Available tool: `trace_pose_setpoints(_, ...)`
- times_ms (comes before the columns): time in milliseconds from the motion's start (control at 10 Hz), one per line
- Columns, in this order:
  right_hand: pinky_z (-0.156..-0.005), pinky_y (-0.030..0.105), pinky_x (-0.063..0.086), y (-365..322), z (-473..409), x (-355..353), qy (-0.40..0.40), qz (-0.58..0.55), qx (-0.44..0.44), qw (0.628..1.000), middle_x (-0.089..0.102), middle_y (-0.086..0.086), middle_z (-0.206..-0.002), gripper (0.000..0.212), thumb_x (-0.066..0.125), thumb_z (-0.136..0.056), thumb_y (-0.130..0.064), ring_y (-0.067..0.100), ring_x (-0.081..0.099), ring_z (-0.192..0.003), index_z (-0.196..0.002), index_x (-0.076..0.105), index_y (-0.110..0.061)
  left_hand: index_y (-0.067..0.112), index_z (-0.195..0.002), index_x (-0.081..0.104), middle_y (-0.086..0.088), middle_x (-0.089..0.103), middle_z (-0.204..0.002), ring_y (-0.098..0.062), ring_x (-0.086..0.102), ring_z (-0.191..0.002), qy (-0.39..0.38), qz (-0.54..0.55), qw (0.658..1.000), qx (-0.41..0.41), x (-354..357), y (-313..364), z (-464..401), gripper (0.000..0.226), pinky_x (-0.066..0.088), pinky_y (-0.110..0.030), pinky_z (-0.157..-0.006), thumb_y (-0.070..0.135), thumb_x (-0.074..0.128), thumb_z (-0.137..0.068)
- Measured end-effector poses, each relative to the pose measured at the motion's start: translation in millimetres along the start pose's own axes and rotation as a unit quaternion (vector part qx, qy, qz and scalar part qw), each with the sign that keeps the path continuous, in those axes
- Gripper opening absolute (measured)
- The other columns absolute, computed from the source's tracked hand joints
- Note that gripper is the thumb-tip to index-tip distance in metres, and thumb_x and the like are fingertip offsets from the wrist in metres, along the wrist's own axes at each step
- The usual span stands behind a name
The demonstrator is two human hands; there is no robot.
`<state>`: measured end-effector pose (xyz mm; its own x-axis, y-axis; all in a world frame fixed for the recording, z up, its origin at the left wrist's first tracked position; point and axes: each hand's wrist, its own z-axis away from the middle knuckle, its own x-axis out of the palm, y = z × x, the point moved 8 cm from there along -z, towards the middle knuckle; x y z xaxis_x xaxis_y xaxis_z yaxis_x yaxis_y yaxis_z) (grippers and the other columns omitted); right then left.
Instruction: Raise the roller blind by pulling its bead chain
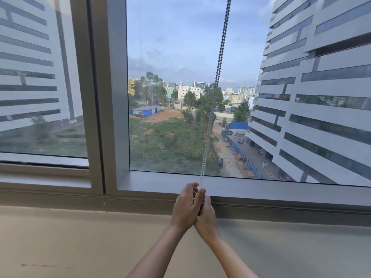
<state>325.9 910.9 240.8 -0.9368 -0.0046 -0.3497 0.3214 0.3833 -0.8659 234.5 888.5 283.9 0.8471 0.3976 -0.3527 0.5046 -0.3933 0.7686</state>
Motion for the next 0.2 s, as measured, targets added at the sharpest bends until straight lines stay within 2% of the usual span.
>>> trace_pose_setpoints(100, -0.087, 0.024, 0.043, -10.5, 8.5, -3.7, 0.019, 0.046, -0.023, 0.998, 0.057, -0.007, -0.113, 0.051, 0.07, -0.077, -0.022, 0.013, 0.055, -0.108, -0.121, 0.042, -0.022, 0.017, -0.123, 0.049, 0.002, 0.061, -0.117, -0.012, 0.055, -0.109, 0.022, -0.07, 0.997, 0.028, -11.1, -1.6, 14.1, 0.049, 0.043, -0.031, -0.093, 0.055, 0.035, -0.094)
trace_pose_setpoints(200, -0.104, 0.04, 0.038, -31.8, 31.7, -15.1, 0.104, 0.183, -0.093, 0.973, 0.042, 0.009, -0.138, 0.07, 0.069, -0.08, -0.029, 0.026, 0.038, -0.13, -0.135, 0.029, -0.009, 0.015, -0.128, 0.046, -0.001, 0.054, -0.131, -0.018, 0.048, -0.123, 0.069, -0.204, 0.972, 0.092, -36.8, 0.7, 37.1, 0.046, 0.034, -0.032, -0.101, 0.044, 0.029, -0.096)
